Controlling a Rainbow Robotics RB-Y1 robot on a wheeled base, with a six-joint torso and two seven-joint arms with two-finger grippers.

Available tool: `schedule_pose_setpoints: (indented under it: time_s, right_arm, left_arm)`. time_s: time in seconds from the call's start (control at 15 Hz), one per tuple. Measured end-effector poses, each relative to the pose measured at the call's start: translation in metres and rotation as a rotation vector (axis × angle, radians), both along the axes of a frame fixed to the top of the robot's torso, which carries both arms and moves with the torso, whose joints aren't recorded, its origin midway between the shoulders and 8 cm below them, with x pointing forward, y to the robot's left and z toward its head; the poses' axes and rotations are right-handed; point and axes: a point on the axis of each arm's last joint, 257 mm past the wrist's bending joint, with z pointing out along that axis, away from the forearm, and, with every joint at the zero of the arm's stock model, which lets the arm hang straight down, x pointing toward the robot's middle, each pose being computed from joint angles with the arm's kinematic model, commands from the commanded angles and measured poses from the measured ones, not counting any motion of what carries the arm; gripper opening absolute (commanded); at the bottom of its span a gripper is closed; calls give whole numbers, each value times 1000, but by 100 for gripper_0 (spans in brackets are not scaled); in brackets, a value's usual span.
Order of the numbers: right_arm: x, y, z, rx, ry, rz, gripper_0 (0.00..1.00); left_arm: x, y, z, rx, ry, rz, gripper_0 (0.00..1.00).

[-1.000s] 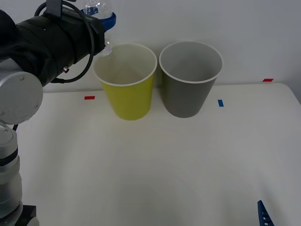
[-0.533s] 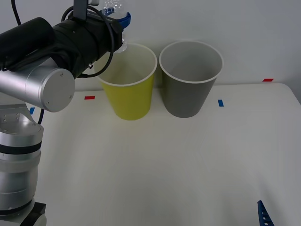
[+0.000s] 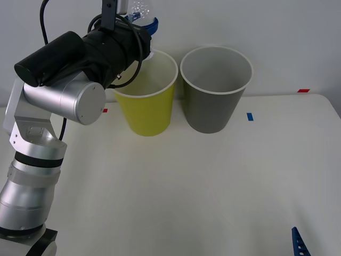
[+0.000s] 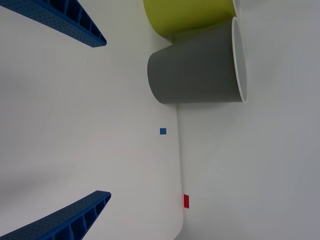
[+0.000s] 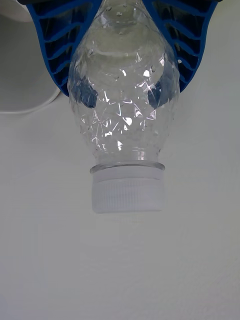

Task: Put cans in the gray bin and PET bottles in the light green bin.

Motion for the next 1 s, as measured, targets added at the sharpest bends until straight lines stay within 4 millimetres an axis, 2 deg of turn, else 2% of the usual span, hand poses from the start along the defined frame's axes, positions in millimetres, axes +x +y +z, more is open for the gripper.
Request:
schedule_pose_setpoints:
  time_s: [0.73,0.8,0.87,1.0]
  right_arm:
    - [0,0,0,0,0,0,100]
    - [0,0,0,0,0,0,100]
    - [0,0,0,0,0,0,100]
    - [0,0,0,0,0,0,100]
  left_arm:
    - [12,-3,-9,-7,-30,20,0]
    - [12,-2,-9,-5,-31,22,37]
    - [12,-2,-9,-4,-30,22,100]
    - [12,-1,-9,-6,-30,23,100]
